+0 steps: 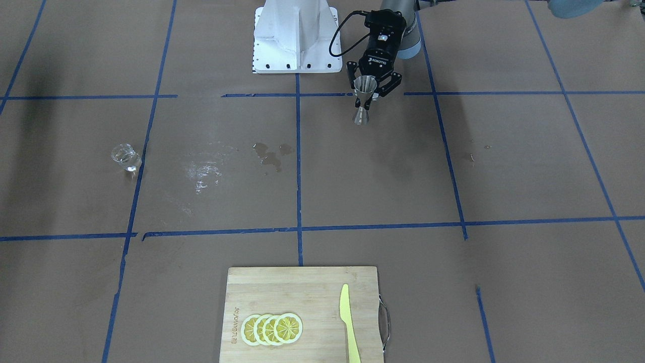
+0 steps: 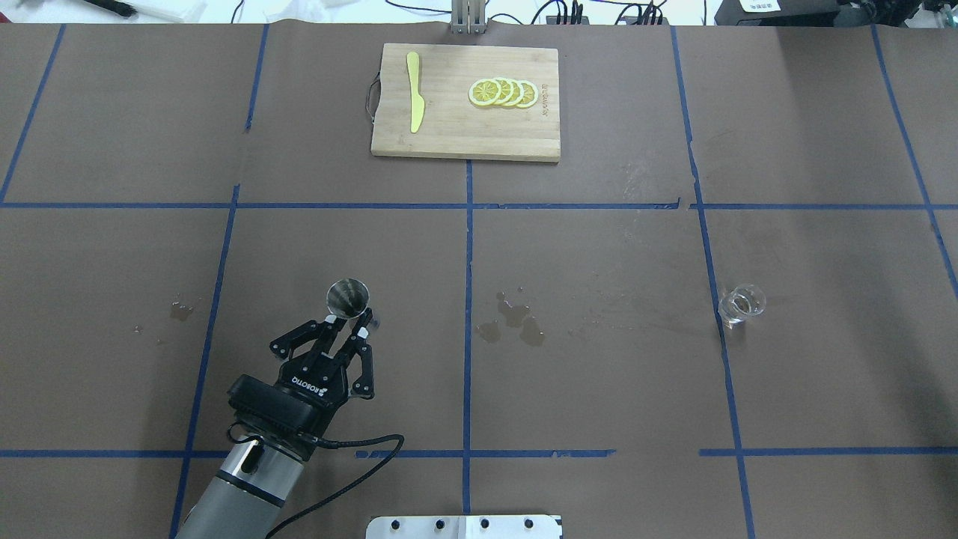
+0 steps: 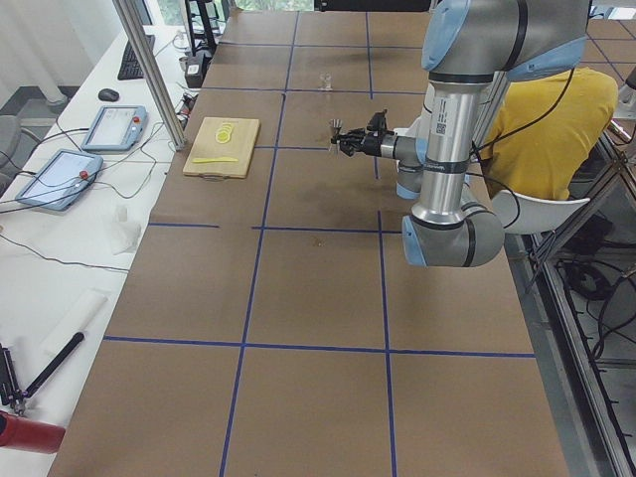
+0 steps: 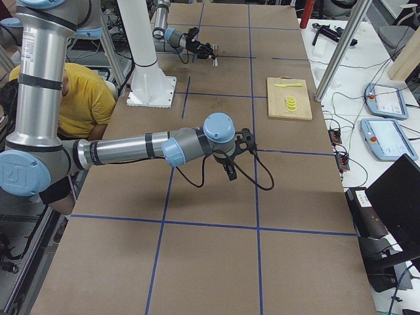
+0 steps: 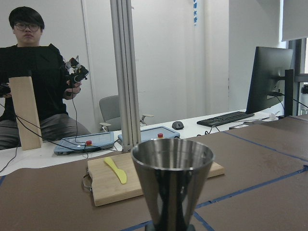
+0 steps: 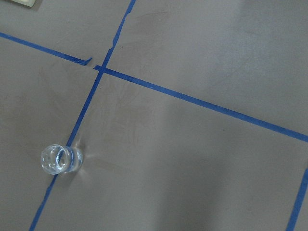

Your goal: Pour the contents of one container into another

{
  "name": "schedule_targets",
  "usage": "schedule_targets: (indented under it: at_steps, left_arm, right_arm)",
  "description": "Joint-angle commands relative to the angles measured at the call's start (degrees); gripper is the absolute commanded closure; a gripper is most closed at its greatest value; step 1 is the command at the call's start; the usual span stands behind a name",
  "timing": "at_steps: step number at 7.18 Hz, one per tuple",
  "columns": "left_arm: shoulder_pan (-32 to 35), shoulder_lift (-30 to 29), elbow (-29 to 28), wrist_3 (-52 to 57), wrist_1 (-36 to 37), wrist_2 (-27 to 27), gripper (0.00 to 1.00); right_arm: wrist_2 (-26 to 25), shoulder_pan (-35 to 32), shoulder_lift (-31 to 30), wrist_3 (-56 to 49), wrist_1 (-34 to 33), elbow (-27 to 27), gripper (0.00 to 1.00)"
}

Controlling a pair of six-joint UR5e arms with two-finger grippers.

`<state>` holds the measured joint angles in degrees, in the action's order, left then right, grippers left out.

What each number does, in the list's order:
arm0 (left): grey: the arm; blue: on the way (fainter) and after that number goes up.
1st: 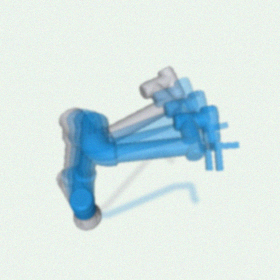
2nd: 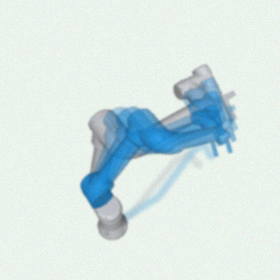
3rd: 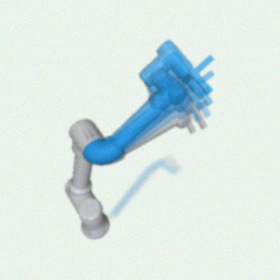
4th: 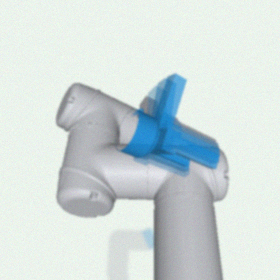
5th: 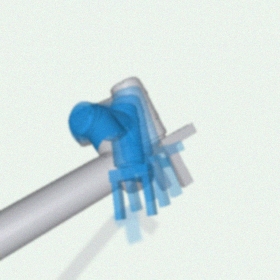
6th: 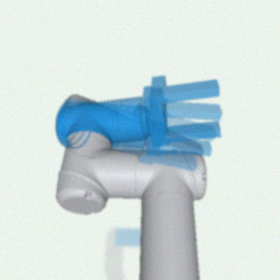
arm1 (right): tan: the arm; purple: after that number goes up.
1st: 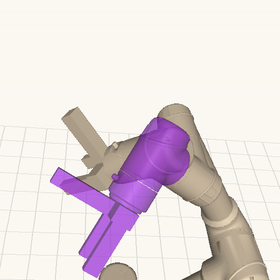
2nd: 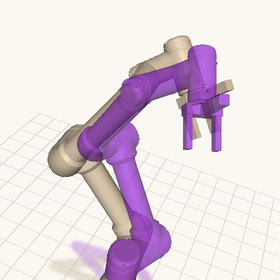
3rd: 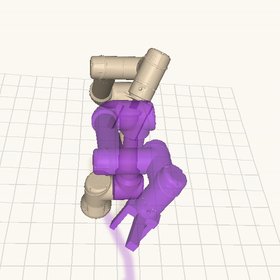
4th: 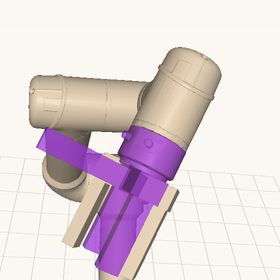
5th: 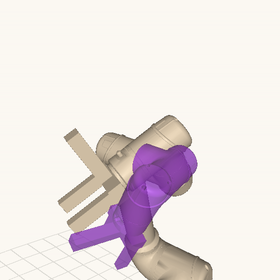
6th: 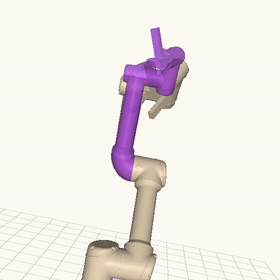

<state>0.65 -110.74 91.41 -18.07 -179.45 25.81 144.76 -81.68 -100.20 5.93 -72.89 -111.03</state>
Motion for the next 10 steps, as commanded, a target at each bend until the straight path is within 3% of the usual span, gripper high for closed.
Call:
schedule_targets:
  at_steps: [1,2,3,6,7,9,10]
  left_arm:
    - [4.51,-4.46,-0.27,0.4,5.22,5.71,1.0]
    - [5.93,-4.66,-1.23,-0.21,6.55,8.53,1.0]
    - [8.73,-4.92,-1.94,-0.3,6.74,14.82,1.0]
    - [9.98,-8.77,-5.53,-3.63,6.92,17.42,1.0]
    - [11.38,-10.71,-8.24,-4.08,7.0,20.57,1.0]
    - [11.83,-13.36,-10.81,-6.45,7.44,21.3,1.0]
    - [12.44,-13.8,-10.82,-6.54,9.62,22.52,1.0]
  right_arm:
    - [-8.21,7.2,-0.69,18.04,18.72,-1.12,0.0]
    - [-10.09,11.59,-1.48,28.41,25.88,-1.12,0.0]
    - [-12.11,14.85,-1.66,34.52,30.48,-1.21,0.0]
    - [-27.98,29.52,-2.1,52.37,34.65,-5.49,0.0]
    - [-36.05,35.13,-2.54,55.64,34.65,-6.73,0.0]
    - [-54.14,44.63,-3.94,60.23,34.65,-8.76,0.0]
    - [-68.85,51.9,-6.91,60.25,34.65,-9.46,0.0]
